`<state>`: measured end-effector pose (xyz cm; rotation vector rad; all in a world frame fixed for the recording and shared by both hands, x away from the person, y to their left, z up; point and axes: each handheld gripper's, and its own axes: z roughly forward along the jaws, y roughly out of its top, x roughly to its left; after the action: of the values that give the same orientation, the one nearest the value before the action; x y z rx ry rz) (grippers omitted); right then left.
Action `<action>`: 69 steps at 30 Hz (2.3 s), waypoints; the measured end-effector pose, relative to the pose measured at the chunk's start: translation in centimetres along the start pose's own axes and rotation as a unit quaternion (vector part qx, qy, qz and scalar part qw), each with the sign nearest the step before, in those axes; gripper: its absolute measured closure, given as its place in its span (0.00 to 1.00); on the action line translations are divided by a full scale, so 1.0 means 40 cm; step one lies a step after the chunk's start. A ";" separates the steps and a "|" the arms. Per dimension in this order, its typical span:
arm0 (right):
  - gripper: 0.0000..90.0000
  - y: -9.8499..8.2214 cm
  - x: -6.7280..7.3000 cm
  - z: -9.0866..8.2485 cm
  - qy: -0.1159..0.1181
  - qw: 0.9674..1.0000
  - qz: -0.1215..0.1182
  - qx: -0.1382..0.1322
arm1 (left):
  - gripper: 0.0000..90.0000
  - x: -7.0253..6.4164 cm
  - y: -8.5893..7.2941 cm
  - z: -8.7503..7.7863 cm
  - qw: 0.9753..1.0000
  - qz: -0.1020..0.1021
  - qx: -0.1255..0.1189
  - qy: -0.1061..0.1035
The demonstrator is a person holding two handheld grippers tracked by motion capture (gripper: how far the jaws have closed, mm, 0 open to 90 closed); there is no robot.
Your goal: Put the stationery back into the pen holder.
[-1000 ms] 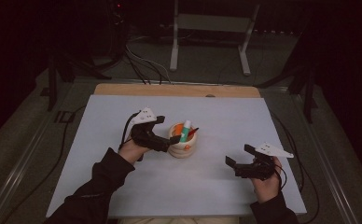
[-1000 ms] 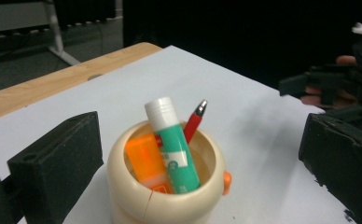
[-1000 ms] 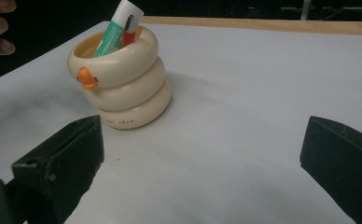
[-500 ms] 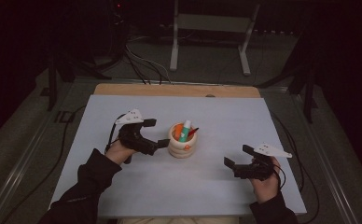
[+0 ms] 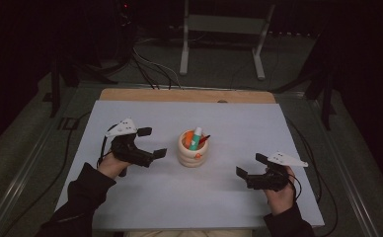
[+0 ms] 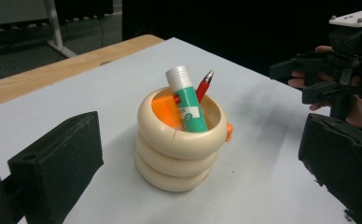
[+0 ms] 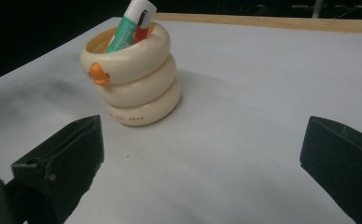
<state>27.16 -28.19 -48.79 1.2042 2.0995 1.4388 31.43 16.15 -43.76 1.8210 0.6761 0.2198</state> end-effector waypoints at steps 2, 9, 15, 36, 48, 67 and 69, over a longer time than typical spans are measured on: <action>0.00 0.000 0.000 0.000 0.001 1.000 0.000 0.000 | 0.00 0.001 -0.011 -0.008 1.000 -0.002 -0.002 0.001; 0.00 0.000 0.001 0.000 0.002 1.000 0.001 -0.001 | 0.00 0.004 -0.058 -0.029 1.000 -0.003 -0.003 0.010; 0.00 0.000 0.000 0.000 0.002 1.000 0.002 -0.001 | 0.00 0.000 -0.104 -0.046 1.000 0.002 -0.001 0.017; 0.00 0.000 0.000 0.000 0.007 1.000 0.004 0.000 | 0.00 -0.016 -0.221 -0.095 0.999 -0.008 0.014 0.045; 0.00 -0.006 0.002 0.004 0.009 1.000 -0.002 0.005 | 0.00 -0.032 -0.256 -0.132 0.996 -0.015 0.020 0.081; 0.00 -0.009 0.004 0.010 0.013 1.000 -0.007 0.009 | 0.00 -0.029 -0.274 -0.131 0.994 -0.011 0.011 0.107; 0.00 -0.009 0.004 0.011 0.014 1.000 -0.007 0.010 | 0.00 -0.029 -0.273 -0.130 0.994 -0.013 0.011 0.107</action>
<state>27.19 -27.86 -49.27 1.1816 2.1407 1.4408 24.37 22.05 -51.72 1.8239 0.8537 0.3952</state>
